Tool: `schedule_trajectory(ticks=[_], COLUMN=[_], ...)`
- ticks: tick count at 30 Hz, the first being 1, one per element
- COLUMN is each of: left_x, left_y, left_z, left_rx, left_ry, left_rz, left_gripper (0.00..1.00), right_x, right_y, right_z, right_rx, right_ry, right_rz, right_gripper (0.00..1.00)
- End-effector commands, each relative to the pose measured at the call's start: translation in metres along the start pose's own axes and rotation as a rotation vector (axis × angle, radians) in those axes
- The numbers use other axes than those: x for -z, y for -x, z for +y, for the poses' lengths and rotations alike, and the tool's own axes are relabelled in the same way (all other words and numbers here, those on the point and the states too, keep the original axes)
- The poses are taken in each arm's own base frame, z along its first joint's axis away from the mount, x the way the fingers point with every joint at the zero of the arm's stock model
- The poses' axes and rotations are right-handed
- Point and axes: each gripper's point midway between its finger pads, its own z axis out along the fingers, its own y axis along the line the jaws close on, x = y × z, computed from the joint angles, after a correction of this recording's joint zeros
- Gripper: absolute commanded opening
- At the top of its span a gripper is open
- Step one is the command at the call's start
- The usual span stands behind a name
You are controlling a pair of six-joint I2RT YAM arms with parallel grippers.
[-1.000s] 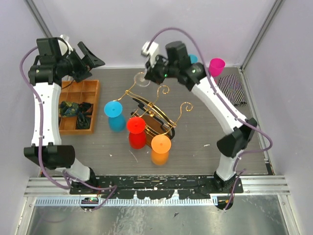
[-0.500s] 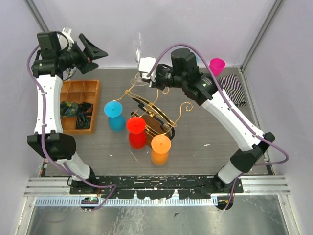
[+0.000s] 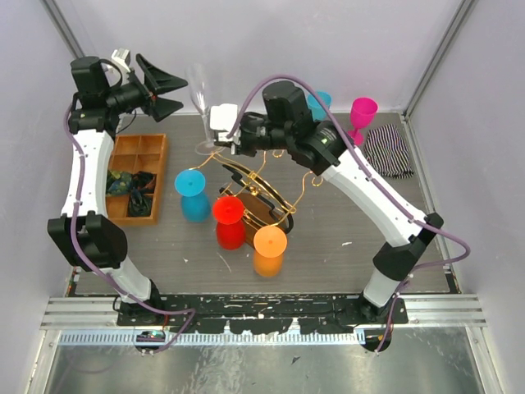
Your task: Take the wine glass off the wine glass rack
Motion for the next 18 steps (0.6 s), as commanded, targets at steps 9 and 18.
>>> schedule_trajectory(ticks=[9, 18], left_x=[0.006, 0.003], left_y=[-0.011, -0.022], left_z=[-0.028, -0.013], left_rx=[0.043, 0.096], left_ry=[-0.15, -0.149], left_rz=[0.084, 0.15], left_gripper=[0.98, 0.88], right_x=[-0.015, -0.013], right_y=[0.036, 0.039], right_z=[0.01, 0.012], right_rx=[0.061, 0.06], right_ry=[0.037, 0.04], right_rz=[-0.063, -0.064], right_gripper=[0.01, 0.01])
